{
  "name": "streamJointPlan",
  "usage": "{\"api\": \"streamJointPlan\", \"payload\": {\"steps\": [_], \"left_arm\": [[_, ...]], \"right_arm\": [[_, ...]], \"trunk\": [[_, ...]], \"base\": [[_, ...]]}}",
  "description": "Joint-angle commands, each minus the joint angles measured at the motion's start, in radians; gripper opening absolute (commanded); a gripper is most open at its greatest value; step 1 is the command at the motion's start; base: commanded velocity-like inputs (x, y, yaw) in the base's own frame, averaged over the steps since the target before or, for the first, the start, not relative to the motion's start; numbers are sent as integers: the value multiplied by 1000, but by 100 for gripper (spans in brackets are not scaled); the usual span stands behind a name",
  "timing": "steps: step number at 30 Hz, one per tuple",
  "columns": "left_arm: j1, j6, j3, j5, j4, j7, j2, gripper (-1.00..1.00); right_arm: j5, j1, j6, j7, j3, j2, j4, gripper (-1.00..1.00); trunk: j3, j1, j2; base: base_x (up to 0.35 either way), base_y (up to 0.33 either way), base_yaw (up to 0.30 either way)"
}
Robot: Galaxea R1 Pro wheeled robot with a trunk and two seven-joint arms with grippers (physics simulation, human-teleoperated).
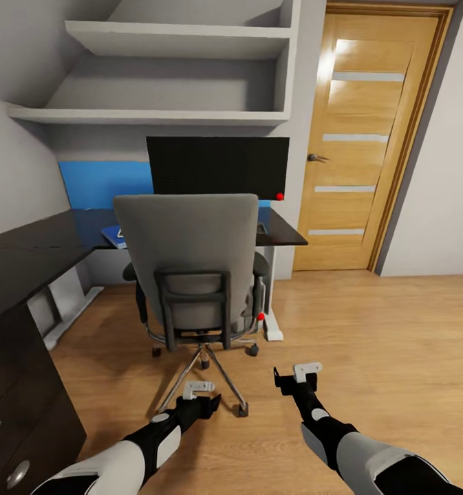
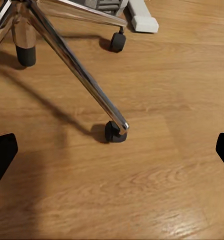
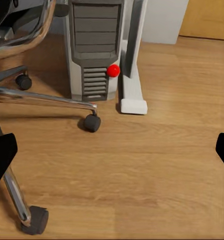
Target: In the bedroom, organize the workspace by keeping the computer under the desk, ensuring the monitor is on the desk, placing the keyboard on the desk next to the monitor, placing the mouse on the desk next to the keyboard, moving the folder from the swivel chair onto the desk next to the mouse, stacking the notebook on top of the folder with the pen on top of the notebook, and positioning the swivel chair next to the desk.
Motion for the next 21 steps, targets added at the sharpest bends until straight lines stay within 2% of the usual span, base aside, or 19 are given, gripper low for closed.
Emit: {"api": "streamJointPlan", "payload": {"steps": [1,5,10,15,17,19,20,21], "left_arm": [[-1,-2,8,-4,9,-4,3,100],[-1,-1,8,-3,41,-2,13,100],[3,-2,8,-2,50,36,41,100],[79,-13,9,-2,52,119,51,100],[119,-42,9,-2,52,157,55,100],[175,-133,9,-2,52,211,57,100],[254,-288,9,-2,52,284,58,100],[268,-318,9,-2,52,299,58,100]], "right_arm": [[-8,0,-3,-4,9,0,2,100],[-8,7,-3,-5,8,1,4,100],[-6,71,-36,-4,8,-1,10,100],[-3,160,-174,-8,9,-9,34,100],[-3,192,-228,-15,9,-19,47,100],[-3,234,-274,-26,10,-38,55,100],[-4,279,-309,-32,10,-63,59,100],[-4,287,-317,-33,10,-68,59,100]], "trunk": [[1,-1,0],[11,-2,1],[22,-5,2],[34,-7,3],[37,-14,16],[41,-22,30],[42,-26,37],[44,-29,44]], "base": [[-5,-31,0],[-2,-15,0],[0,-3,0],[0,0,0],[0,0,0],[0,0,0],[0,0,0],[0,0,0]]}}
